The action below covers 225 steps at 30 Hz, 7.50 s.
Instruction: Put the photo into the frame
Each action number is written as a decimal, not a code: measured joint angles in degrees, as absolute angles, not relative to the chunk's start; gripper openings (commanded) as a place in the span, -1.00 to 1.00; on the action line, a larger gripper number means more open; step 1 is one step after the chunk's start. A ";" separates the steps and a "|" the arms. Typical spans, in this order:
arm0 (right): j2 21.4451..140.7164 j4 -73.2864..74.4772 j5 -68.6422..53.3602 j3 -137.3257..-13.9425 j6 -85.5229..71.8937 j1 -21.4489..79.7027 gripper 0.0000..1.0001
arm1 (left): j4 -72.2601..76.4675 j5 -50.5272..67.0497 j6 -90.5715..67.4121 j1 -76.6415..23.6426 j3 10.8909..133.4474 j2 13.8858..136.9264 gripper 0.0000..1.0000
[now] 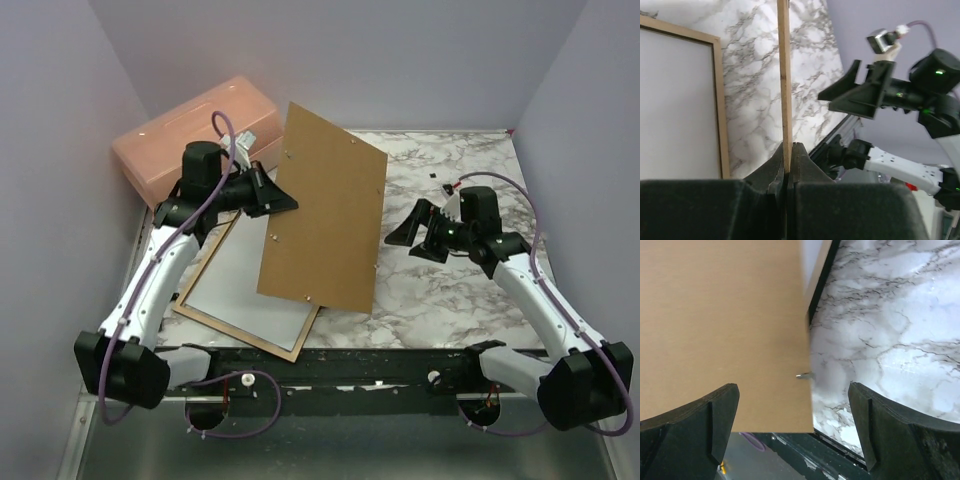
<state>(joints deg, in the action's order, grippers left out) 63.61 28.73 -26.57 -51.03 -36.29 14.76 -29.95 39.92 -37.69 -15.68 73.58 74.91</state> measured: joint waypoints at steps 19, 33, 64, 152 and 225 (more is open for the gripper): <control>61.76 0.14 -57.63 -40.97 -44.60 5.17 0.85 | 12.03 60.47 -66.37 -6.92 47.05 59.13 -1.00; 58.54 -31.33 -65.69 -36.88 -71.77 4.73 -0.41 | 25.56 62.83 -73.49 -5.96 42.92 61.34 -1.00; 61.56 27.99 -36.40 -60.88 -39.20 4.86 -0.99 | -29.56 29.65 -34.96 -18.52 42.35 56.03 0.76; 59.27 53.76 -13.96 -79.42 -32.01 4.89 -0.99 | -25.71 8.14 -34.74 -17.47 40.91 70.67 0.50; 69.04 27.57 -50.41 -56.42 -33.06 4.91 -0.99 | -27.88 19.27 -40.45 -20.93 29.15 59.20 0.23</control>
<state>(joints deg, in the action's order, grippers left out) 69.04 27.57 -50.41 -56.42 -33.06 4.91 -27.88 19.27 -40.45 -20.93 29.15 59.20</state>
